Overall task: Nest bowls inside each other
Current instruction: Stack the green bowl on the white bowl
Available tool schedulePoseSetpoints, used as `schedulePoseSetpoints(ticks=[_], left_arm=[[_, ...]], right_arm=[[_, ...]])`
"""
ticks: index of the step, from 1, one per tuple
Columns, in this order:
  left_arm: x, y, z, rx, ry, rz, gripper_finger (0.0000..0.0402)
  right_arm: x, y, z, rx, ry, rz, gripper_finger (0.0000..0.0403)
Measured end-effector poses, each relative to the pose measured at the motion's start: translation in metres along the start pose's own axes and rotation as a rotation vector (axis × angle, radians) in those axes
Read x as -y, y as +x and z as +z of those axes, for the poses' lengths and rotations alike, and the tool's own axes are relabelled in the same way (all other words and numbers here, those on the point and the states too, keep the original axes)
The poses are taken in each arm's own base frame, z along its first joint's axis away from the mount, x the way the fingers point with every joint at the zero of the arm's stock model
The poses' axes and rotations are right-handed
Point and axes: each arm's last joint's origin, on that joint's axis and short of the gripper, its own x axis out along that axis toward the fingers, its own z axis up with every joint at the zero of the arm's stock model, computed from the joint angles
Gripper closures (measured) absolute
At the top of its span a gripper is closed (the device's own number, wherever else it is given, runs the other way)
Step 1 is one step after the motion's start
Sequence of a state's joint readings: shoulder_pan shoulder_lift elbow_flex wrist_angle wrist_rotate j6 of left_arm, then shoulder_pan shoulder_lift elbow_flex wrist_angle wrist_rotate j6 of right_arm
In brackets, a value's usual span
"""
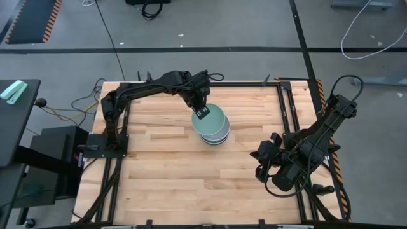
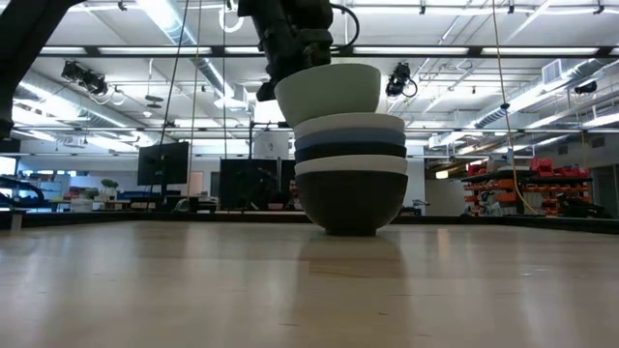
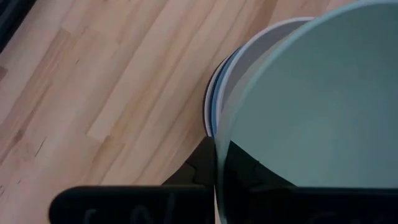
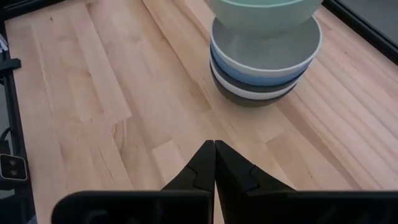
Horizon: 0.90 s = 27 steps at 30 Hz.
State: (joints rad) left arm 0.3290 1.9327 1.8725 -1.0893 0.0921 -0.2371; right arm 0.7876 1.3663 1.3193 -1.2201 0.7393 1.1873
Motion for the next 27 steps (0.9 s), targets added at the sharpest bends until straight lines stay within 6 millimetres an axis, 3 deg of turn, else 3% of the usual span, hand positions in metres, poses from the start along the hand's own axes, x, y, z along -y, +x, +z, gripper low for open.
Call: schedulePoseSetpoints(ticks=[3, 13, 27], left_arm=[[0.001, 0.001, 0.0, -0.001, 0.001, 0.0, 0.039], [0.001, 0.032, 0.005, -0.042, 0.04, -0.029, 0.039], [0.001, 0.031, 0.004, -0.059, 0.037, -0.024, 0.039]], right_arm=[[0.0, 0.0, 0.0, 0.004, 0.0, -0.002, 0.039], [0.0, 0.0, 0.0, 0.013, -0.003, -0.007, 0.039], [0.0, 0.0, 0.0, 0.014, -0.002, -0.007, 0.039]])
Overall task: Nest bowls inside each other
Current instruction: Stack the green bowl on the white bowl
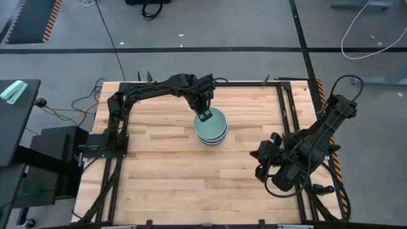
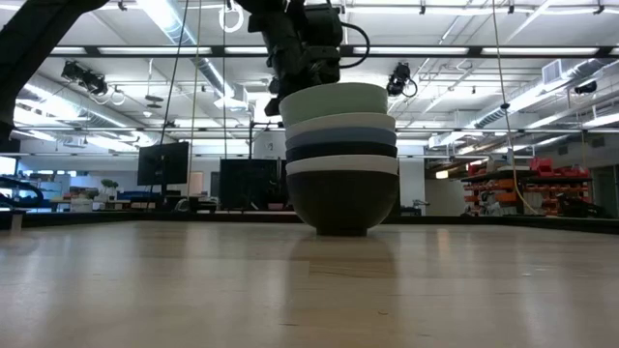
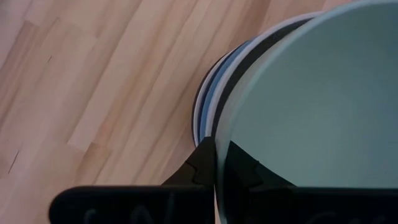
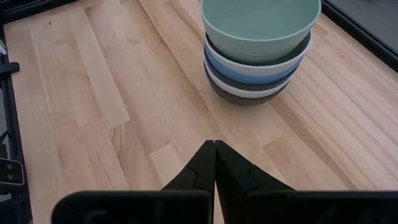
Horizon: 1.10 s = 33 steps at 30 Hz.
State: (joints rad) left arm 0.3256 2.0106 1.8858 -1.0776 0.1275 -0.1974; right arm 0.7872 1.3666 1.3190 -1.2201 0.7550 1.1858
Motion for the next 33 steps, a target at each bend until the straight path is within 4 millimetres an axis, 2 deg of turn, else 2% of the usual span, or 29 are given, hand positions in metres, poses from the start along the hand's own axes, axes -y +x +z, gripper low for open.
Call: schedulePoseSetpoints(ticks=[18, 33], left_arm=[[-0.0003, 0.0096, -0.0014, -0.036, 0.022, 0.025, 0.039], [0.0028, 0.0074, -0.002, -0.049, 0.025, -0.074, 0.0322]], right_arm=[[0.0007, 0.0013, 0.0013, 0.0, 0.002, -0.006, 0.039], [0.0007, 0.0013, 0.0013, 0.0, 0.002, -0.006, 0.039]])
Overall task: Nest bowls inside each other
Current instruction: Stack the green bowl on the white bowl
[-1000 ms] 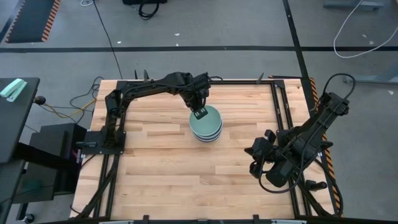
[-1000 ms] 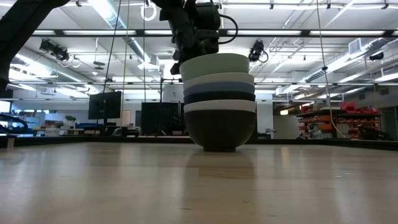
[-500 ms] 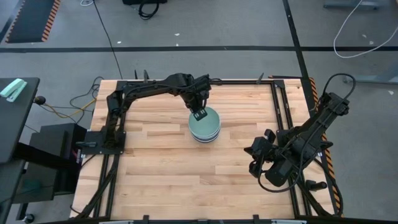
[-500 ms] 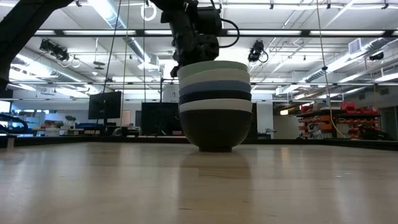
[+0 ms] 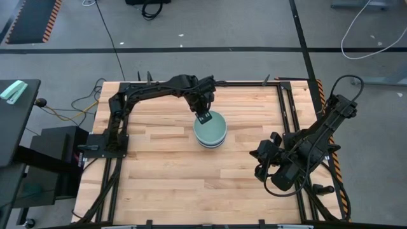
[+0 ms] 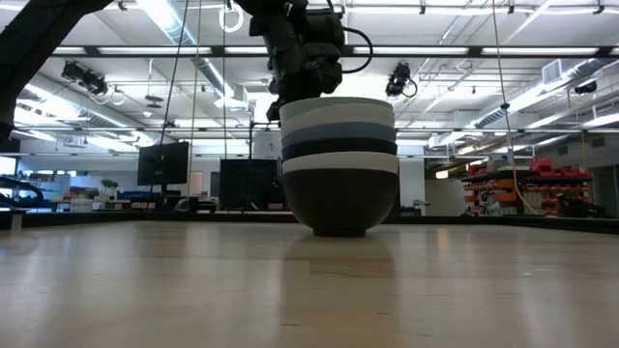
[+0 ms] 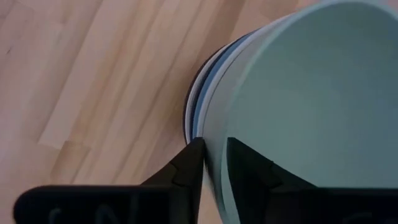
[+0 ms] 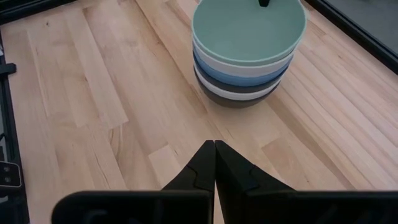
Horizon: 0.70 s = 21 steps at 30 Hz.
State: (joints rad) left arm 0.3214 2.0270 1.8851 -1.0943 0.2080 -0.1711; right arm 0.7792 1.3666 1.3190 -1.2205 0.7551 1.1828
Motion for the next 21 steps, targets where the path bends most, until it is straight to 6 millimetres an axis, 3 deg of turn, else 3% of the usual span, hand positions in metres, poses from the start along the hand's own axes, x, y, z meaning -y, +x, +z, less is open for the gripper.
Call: schedulePoseSetpoints(ticks=[13, 21], left_arm=[[0.0, -0.003, 0.0, 0.002, -0.003, -0.014, 0.0285], [0.003, -0.014, -0.002, 0.018, -0.023, -0.062, 0.026]], right_arm=[[0.0, 0.0, 0.0, 0.0, 0.0, 0.0, 0.039], [0.0, 0.0, 0.0, 0.0, 0.0, 0.0, 0.039]])
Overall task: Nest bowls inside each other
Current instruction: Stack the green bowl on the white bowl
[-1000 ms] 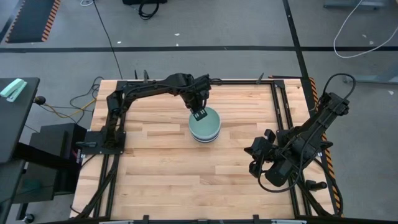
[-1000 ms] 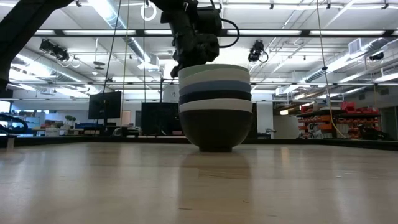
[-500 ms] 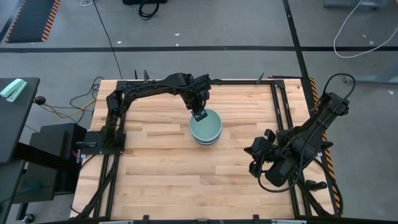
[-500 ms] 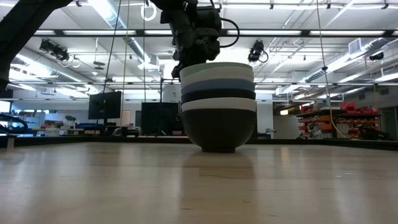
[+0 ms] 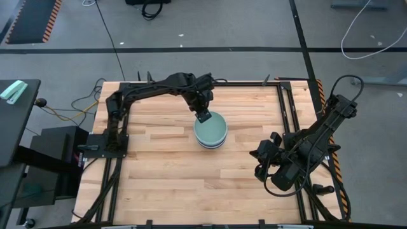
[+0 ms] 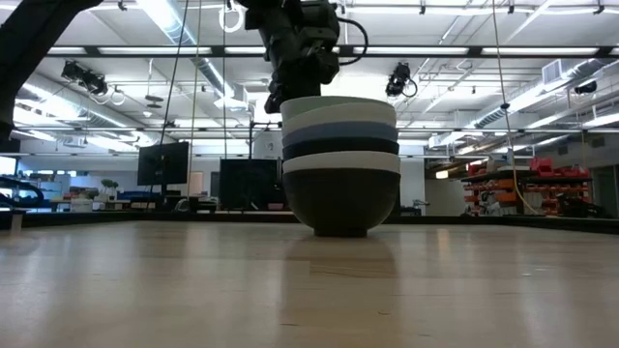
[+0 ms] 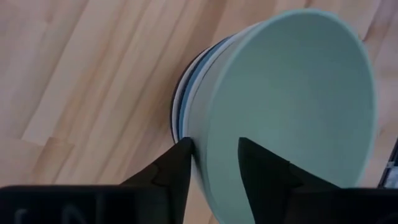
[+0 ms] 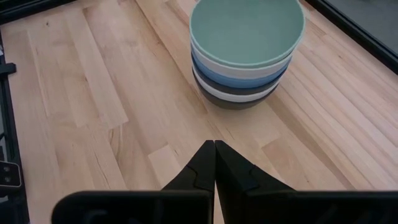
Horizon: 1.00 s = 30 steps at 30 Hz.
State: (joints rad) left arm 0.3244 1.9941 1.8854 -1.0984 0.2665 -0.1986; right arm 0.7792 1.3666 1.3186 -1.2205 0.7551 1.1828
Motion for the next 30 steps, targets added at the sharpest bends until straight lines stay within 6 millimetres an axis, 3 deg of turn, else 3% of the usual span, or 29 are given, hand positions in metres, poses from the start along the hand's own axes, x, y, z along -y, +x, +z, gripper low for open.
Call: schedulePoseSetpoints(ticks=[9, 17, 23, 30], left_arm=[[0.006, -0.025, -0.004, 0.055, 0.008, -0.012, 0.0236], [-0.002, -0.031, -0.002, 0.089, 0.0, 0.052, 0.0242], [-0.014, -0.034, 0.0, 0.102, -0.028, 0.087, 0.0277], [-0.016, -0.036, 0.0, 0.104, -0.044, 0.089, 0.0358]], right_arm=[[0.0, 0.0, 0.0, 0.0, 0.0, 0.0, 0.039], [0.0, 0.0, 0.0, 0.0, 0.0, 0.0, 0.039], [0.0, 0.0, 0.0, 0.0, 0.0, 0.0, 0.039], [0.0, 0.0, 0.0, 0.0, -0.001, 0.0, 0.039]])
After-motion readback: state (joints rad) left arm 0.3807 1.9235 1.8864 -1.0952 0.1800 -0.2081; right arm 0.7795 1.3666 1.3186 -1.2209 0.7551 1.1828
